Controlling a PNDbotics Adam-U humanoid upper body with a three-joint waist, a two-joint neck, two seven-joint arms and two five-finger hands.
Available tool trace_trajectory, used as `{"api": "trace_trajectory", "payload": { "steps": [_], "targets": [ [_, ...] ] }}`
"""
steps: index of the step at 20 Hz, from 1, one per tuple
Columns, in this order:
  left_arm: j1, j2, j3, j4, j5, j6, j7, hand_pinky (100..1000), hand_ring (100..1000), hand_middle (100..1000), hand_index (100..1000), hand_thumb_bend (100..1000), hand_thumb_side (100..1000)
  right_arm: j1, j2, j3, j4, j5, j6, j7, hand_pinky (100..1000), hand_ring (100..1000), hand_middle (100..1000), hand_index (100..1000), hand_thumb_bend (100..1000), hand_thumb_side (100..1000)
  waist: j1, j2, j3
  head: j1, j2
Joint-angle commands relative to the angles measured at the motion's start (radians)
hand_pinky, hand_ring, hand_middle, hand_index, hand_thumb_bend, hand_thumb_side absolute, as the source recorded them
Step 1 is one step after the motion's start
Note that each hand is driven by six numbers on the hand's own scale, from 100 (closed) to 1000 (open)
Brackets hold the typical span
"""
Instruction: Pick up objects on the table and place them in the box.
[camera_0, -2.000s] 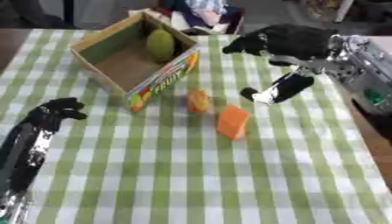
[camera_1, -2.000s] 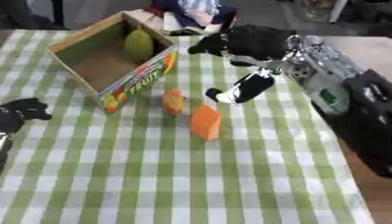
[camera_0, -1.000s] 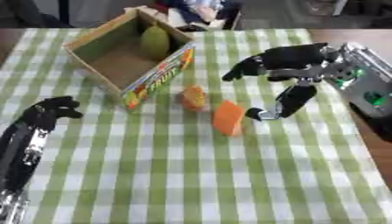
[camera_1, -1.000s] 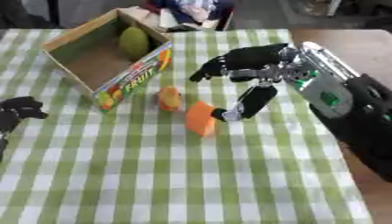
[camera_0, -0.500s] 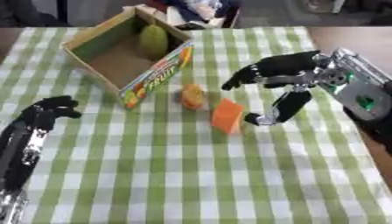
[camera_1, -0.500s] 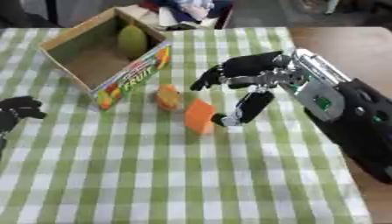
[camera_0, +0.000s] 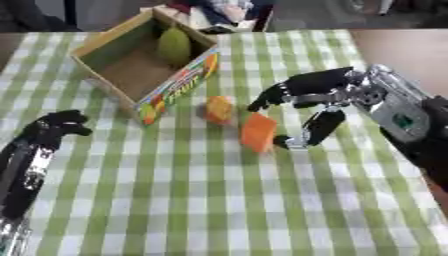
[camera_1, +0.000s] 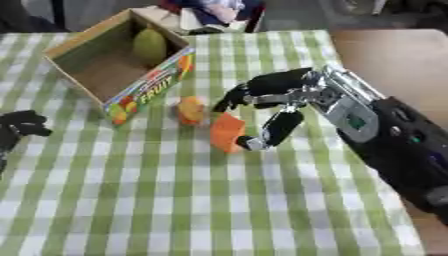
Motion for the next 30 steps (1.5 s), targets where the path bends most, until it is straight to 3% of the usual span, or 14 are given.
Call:
{"api": "trace_trajectory", "payload": {
  "steps": [1,17,25,30],
  "targets": [
    [-0.007,0.020,0.004,-0.013,0.002,-0.002,-0.003,847,673,702,827,100,897,-0.024,-0.004,-0.005,0.005,0.000,-0.013,0.005,775,853,861,974,192,551,0.001,-0.013,0.000,-0.003,0.001],
    [-0.007,0.019,0.003,-0.012,0.003,-0.002,-0.005,848,674,703,827,100,898,-0.038,0.026,0.003,0.050,0.038,-0.009,0.004,777,853,864,969,232,520,0.001,-0.014,0.005,-0.008,0.004],
    [-0.007,0.019,0.003,-0.012,0.003,-0.002,-0.006,848,674,704,827,100,898,-0.036,0.028,-0.005,0.084,0.080,-0.012,-0.002,887,922,920,981,255,503,0.001,-0.014,0.005,-0.008,0.005],
    [-0.006,0.018,0.003,-0.012,0.003,-0.002,-0.006,849,674,704,827,100,898,-0.038,0.037,-0.013,0.111,0.102,-0.021,-0.007,894,935,921,981,255,496,0.002,-0.013,0.005,-0.008,0.007]
  ]
}}
